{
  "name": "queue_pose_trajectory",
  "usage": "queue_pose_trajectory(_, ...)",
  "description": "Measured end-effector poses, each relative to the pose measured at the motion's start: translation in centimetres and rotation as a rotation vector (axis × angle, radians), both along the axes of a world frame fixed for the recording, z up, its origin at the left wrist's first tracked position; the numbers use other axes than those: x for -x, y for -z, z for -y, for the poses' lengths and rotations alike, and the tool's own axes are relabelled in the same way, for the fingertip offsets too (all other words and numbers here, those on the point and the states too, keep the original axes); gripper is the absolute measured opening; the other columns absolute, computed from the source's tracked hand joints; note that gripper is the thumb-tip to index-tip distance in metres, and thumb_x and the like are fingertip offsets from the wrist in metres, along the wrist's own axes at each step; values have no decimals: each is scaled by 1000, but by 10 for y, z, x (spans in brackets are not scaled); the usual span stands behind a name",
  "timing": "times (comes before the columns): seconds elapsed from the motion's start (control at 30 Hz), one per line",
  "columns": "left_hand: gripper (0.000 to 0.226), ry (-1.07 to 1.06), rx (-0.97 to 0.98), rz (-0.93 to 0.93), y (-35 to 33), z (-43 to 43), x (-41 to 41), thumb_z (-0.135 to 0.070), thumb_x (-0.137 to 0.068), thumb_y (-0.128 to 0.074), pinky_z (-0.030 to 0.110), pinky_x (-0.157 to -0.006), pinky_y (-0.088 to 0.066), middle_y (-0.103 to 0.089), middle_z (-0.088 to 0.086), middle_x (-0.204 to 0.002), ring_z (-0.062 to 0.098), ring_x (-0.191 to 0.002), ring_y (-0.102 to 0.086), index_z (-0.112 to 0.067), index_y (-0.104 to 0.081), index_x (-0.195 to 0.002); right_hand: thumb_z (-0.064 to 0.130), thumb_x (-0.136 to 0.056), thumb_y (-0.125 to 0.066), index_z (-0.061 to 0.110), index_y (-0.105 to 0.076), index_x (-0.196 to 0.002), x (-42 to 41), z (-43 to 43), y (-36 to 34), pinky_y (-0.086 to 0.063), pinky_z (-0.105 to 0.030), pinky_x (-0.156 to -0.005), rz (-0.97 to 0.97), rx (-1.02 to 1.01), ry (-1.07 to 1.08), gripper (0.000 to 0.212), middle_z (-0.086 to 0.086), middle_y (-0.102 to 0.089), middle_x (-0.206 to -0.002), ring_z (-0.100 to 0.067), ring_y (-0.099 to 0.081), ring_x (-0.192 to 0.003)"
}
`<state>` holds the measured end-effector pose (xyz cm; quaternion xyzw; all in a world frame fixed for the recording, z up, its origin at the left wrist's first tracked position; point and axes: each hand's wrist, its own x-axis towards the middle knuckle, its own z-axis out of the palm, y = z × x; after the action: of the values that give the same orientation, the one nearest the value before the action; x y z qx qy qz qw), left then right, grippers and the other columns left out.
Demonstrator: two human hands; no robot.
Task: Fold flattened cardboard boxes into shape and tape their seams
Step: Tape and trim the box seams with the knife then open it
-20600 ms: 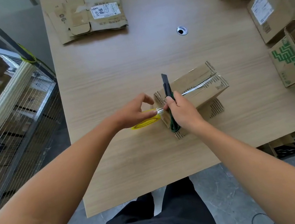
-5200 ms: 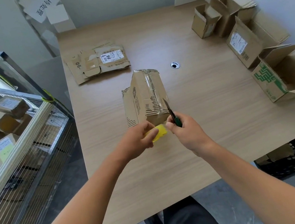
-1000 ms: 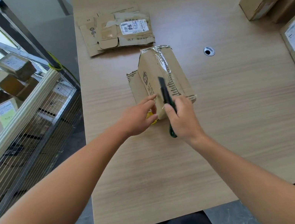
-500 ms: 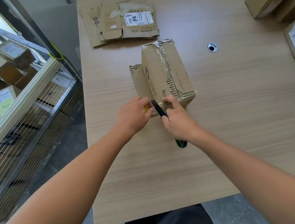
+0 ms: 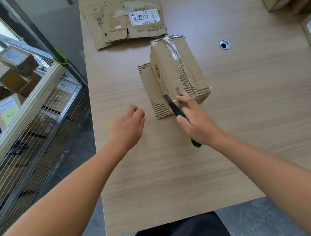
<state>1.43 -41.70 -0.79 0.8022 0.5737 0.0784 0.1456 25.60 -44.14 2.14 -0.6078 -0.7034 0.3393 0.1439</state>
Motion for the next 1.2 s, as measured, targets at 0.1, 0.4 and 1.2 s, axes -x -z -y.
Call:
queue_pose_trajectory(0.1,22,50,21,-96,19,14,2,-27,-101,-51,46,-61,-52,-55,8,-124,37,-78,-62,-11,-65,-109,37,-102,-52,2,-62,-117,-6,9,-2,-36,-40,-115,-141,-261,192,40,-8,-50,-141,-18,-40,-140)
queue_pose_trajectory(0.4,20,176,0,-209,35,19,6,-21,-97,-55,45,-75,-43,-59,9,-117,33,-104,-54,-14,-68,-110,19,-88,-76,3,-60,-91,3,-27,36,-14,-40,-122,53,-471,297,22,-6,-60,-138,-31,-52,-131)
queue_pose_trajectory(1.2,38,-38,126,46,16,6,6,-18,-96,-58,44,-105,-38,-60,11,-123,36,-119,-51,-12,-60,-133,27,-92,-74,8,-51,-88,0,10,44,-42,-52,-106,-200,-695,300,30,-11,-56,-127,-27,-52,-124)
